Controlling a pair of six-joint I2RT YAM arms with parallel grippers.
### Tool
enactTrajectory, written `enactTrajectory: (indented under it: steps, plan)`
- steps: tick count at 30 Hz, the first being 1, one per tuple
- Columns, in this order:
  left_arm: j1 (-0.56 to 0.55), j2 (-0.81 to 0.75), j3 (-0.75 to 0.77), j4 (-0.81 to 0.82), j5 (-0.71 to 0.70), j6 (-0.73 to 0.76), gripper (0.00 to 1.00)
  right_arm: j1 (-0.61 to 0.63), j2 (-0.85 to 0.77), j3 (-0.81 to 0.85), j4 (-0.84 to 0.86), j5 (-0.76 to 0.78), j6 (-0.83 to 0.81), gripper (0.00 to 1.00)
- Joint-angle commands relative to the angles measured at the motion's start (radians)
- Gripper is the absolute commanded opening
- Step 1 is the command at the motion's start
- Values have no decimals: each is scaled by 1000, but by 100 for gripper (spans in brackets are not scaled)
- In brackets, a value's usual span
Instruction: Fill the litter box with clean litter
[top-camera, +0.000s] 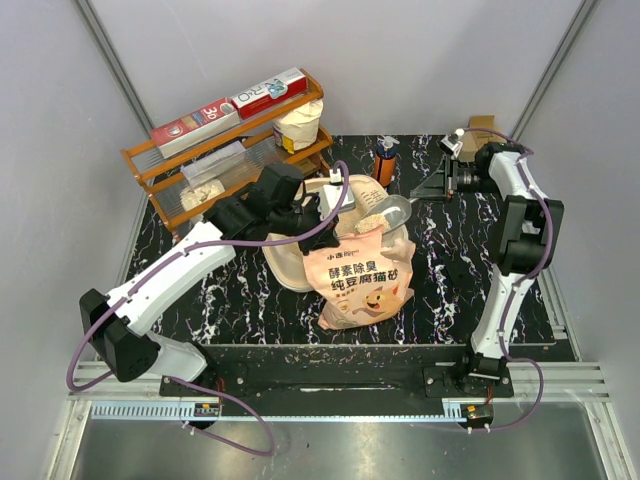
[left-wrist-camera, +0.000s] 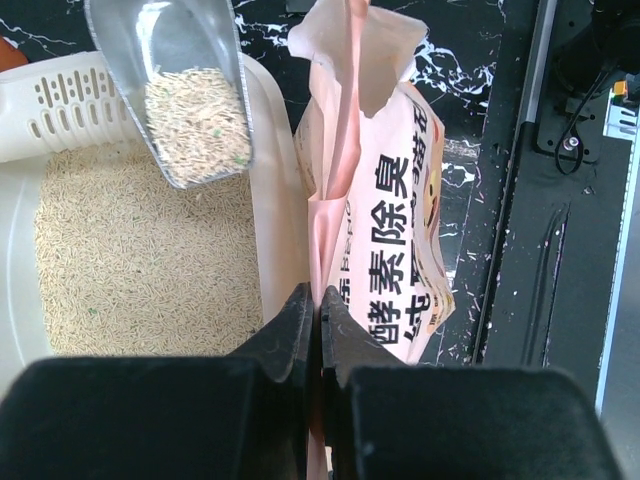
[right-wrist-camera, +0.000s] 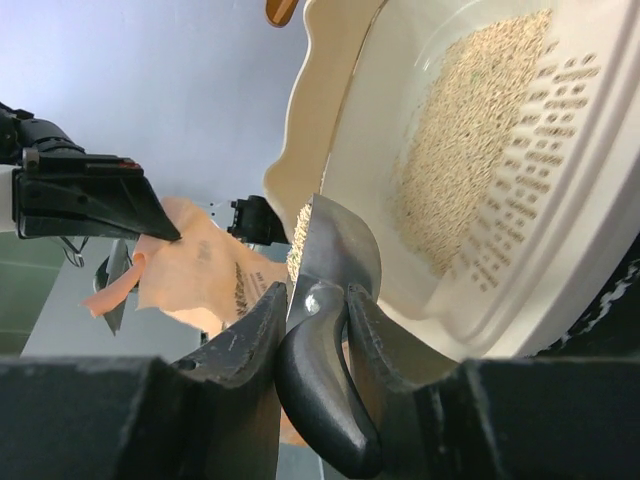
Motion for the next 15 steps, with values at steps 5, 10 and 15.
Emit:
enactTrajectory:
  steps: [5, 10, 15]
  plan:
    - [6, 15, -5, -55, -2, 6, 0, 20, 142, 209, -269, -209, -30, 0]
    - [6, 9, -20, -56, -14, 3, 0, 22, 171, 261, -268, -188, -33, 0]
    - [6, 12, -17, -56, -10, 10, 0, 54, 184, 323, -268, -140, -57, 0]
